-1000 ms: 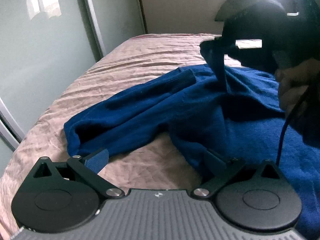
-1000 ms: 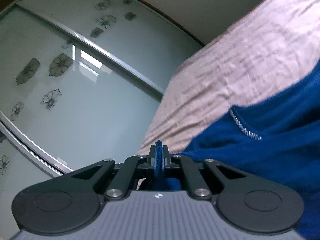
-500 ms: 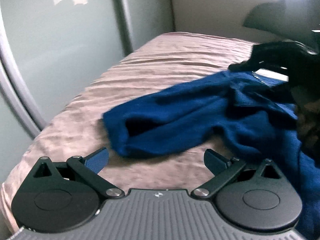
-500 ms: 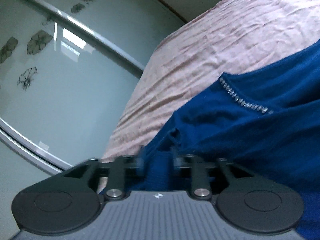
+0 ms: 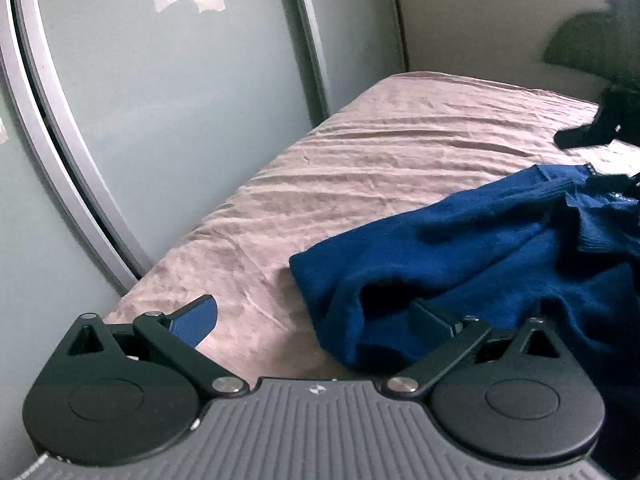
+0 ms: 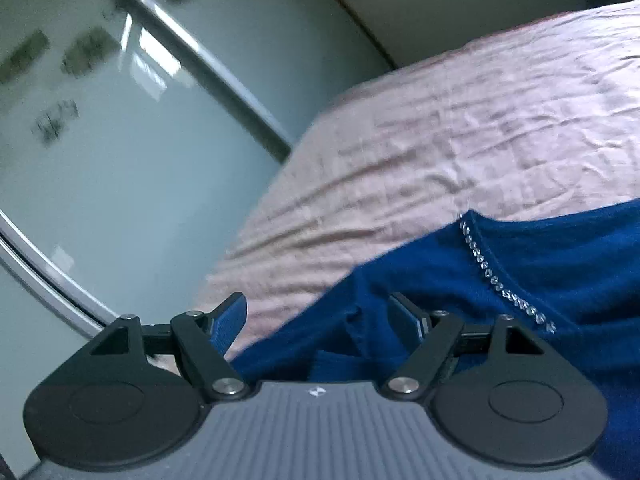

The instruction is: Fold small clothes

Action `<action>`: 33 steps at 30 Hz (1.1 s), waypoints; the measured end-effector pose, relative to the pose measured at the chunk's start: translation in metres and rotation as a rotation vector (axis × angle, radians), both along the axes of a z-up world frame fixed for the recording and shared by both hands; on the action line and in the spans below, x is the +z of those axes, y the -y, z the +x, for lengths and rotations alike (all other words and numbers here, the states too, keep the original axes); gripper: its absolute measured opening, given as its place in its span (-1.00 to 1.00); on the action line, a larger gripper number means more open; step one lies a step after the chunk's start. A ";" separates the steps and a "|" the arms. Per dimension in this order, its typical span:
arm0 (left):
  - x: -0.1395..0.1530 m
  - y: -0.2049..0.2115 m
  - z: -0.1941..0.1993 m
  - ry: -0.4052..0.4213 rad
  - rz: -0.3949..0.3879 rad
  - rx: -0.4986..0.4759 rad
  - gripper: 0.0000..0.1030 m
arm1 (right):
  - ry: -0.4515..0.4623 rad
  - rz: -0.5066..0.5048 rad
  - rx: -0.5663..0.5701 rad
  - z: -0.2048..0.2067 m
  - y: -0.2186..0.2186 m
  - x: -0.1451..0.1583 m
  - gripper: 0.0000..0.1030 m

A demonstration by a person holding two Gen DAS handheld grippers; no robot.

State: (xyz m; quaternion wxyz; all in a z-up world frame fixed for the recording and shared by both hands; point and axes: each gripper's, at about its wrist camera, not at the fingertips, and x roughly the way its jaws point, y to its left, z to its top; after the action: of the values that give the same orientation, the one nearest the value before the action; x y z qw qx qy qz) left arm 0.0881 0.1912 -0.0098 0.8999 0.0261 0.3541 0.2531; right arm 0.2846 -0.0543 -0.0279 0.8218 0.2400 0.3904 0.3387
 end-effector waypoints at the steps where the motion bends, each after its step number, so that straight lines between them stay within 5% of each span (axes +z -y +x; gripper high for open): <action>1: 0.000 -0.002 0.000 -0.001 -0.008 0.001 0.99 | -0.005 -0.016 0.022 0.004 -0.006 -0.003 0.50; 3: -0.002 -0.003 0.000 -0.008 -0.013 0.004 0.99 | -0.006 -0.042 0.059 0.006 -0.016 -0.008 0.34; 7: -0.006 -0.007 -0.002 -0.012 -0.008 0.012 0.99 | 0.023 -0.110 0.109 0.002 -0.035 -0.007 -0.62; 9: -0.006 -0.009 -0.002 -0.009 -0.011 0.018 0.99 | 0.045 -0.121 0.118 -0.001 -0.038 -0.003 -0.72; 20: -0.010 0.010 0.003 0.014 0.065 0.007 0.99 | 0.115 0.206 0.181 -0.022 -0.037 0.074 -0.76; 26: -0.018 0.007 0.017 0.010 0.154 0.064 0.96 | 0.184 0.283 0.191 -0.040 -0.027 0.109 -0.76; 33: -0.005 0.003 0.029 0.048 0.074 0.072 0.32 | 0.244 0.263 0.060 -0.037 0.024 0.121 -0.77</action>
State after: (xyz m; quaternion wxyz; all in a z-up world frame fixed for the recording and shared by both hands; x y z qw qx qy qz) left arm 0.1171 0.1882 -0.0148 0.8969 0.0407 0.3236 0.2987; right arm 0.2478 -0.0788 0.0934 0.8141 0.2908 0.2473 0.4377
